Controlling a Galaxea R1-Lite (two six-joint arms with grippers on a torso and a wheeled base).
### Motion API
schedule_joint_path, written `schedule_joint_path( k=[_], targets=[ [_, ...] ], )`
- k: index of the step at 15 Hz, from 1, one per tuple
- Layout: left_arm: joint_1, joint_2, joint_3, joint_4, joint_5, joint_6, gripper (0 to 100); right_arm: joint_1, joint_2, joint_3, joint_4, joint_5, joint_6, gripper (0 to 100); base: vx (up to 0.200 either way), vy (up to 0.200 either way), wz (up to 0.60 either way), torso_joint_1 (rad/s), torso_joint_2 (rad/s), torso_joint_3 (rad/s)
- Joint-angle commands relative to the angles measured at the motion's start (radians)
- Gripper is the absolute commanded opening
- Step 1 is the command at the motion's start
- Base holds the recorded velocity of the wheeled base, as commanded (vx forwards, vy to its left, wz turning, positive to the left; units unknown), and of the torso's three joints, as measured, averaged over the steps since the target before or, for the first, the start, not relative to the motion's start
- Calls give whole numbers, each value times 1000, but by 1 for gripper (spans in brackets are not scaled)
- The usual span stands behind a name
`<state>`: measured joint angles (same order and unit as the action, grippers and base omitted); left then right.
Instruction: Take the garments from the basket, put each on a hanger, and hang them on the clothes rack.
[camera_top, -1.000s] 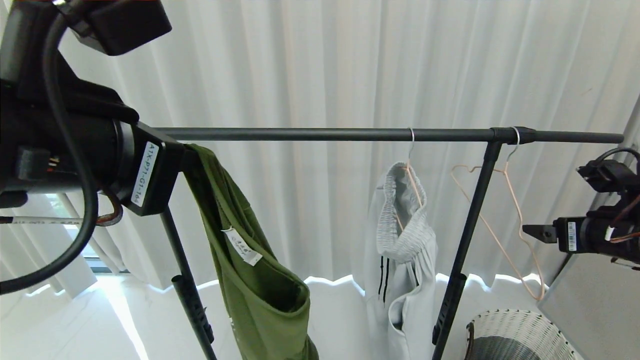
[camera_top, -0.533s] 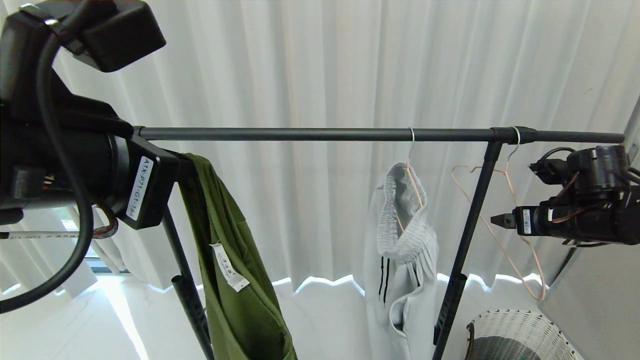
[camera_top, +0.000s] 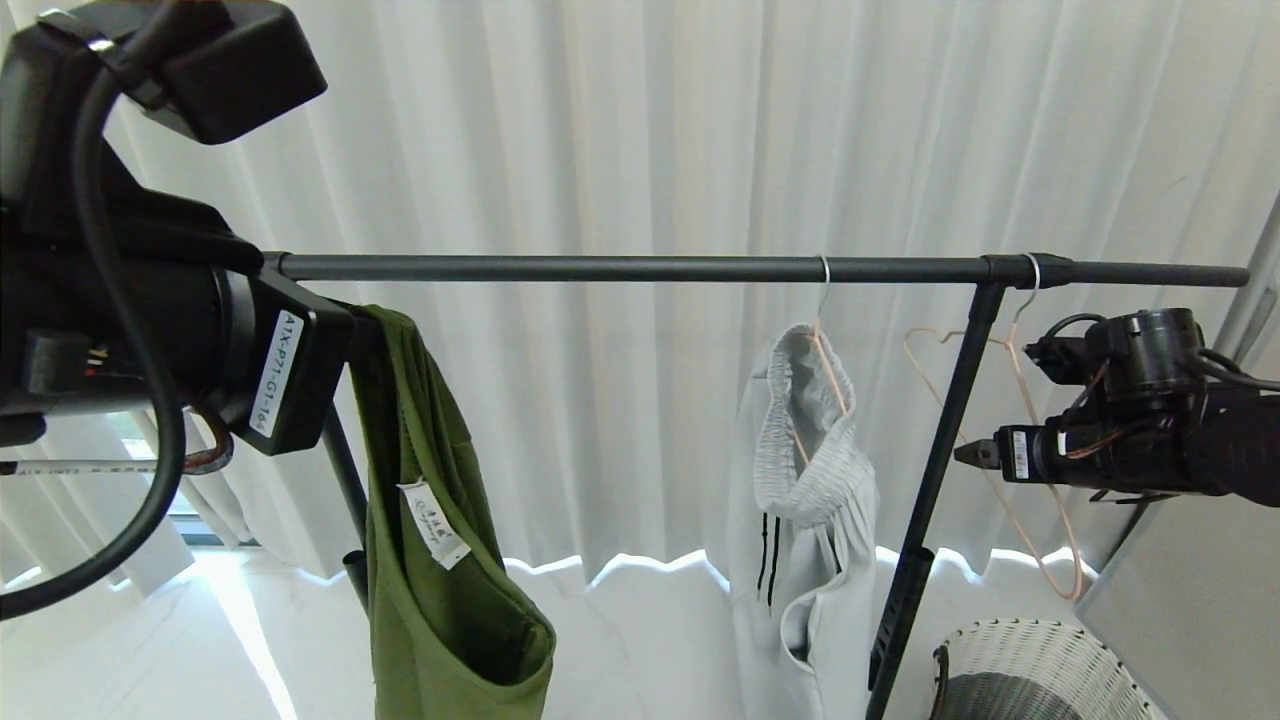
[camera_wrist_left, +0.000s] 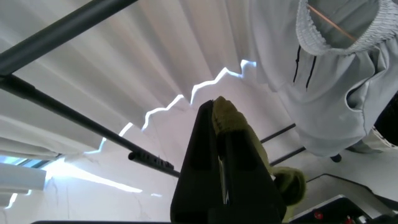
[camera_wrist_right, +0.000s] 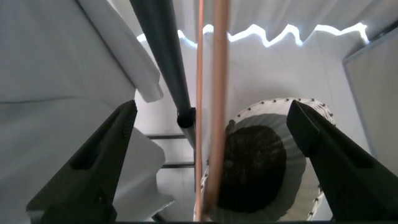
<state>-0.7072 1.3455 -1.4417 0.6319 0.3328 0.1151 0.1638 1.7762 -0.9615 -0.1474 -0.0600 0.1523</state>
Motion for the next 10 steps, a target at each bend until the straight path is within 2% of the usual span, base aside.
schedule_joint_path(
  k=[1, 3, 4, 10],
  targets=[
    [0, 3, 0, -3, 0, 0, 0, 0, -12, 1, 11, 0, 0, 100, 0, 0, 0, 0, 0, 0],
    [0, 3, 0, -9, 0, 0, 0, 0, -20, 4, 12, -1, 0, 100, 0, 0, 0, 0, 0, 0],
    [0, 3, -2, -11, 0, 0, 0, 0, -21, 6, 12, -1, 0, 0, 0, 0, 0, 0, 0, 0],
    [2, 0, -2, -11, 0, 1, 0, 2, -49, 4, 31, -3, 0, 0, 0, 0, 0, 0, 0, 0]
  ],
)
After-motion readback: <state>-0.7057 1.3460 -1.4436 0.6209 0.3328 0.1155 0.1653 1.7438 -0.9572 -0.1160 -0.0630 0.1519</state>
